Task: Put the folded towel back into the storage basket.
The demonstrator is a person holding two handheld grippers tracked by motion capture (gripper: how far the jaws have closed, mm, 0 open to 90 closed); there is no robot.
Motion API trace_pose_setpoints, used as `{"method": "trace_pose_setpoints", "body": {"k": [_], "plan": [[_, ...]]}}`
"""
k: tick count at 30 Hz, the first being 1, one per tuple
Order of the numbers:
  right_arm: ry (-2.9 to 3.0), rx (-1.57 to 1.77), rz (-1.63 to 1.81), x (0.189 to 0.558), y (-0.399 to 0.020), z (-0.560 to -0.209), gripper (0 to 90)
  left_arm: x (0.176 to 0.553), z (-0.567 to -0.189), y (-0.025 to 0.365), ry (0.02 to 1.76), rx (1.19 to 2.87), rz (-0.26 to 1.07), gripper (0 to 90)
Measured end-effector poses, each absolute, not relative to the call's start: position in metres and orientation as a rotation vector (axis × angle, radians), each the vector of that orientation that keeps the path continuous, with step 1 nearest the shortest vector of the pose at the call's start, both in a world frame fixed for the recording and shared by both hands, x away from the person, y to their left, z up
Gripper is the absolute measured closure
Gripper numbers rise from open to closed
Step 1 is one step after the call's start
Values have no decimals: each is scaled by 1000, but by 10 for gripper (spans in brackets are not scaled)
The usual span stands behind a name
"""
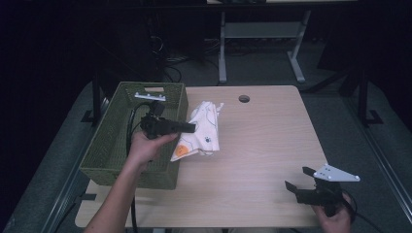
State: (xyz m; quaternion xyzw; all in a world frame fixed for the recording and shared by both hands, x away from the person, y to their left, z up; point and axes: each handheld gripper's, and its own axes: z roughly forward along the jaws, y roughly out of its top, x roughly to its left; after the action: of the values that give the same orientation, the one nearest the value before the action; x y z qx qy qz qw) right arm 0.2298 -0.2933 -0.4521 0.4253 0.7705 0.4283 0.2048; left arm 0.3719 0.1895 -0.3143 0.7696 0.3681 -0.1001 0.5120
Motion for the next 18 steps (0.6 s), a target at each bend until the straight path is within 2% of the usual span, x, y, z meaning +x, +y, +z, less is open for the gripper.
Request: {"method": "trace_pose_setpoints", "body": {"k": [18], "plan": [[2157,1170,1187,230,-293,-451,139,367,-308,240,912,1781,-222,825]]}}
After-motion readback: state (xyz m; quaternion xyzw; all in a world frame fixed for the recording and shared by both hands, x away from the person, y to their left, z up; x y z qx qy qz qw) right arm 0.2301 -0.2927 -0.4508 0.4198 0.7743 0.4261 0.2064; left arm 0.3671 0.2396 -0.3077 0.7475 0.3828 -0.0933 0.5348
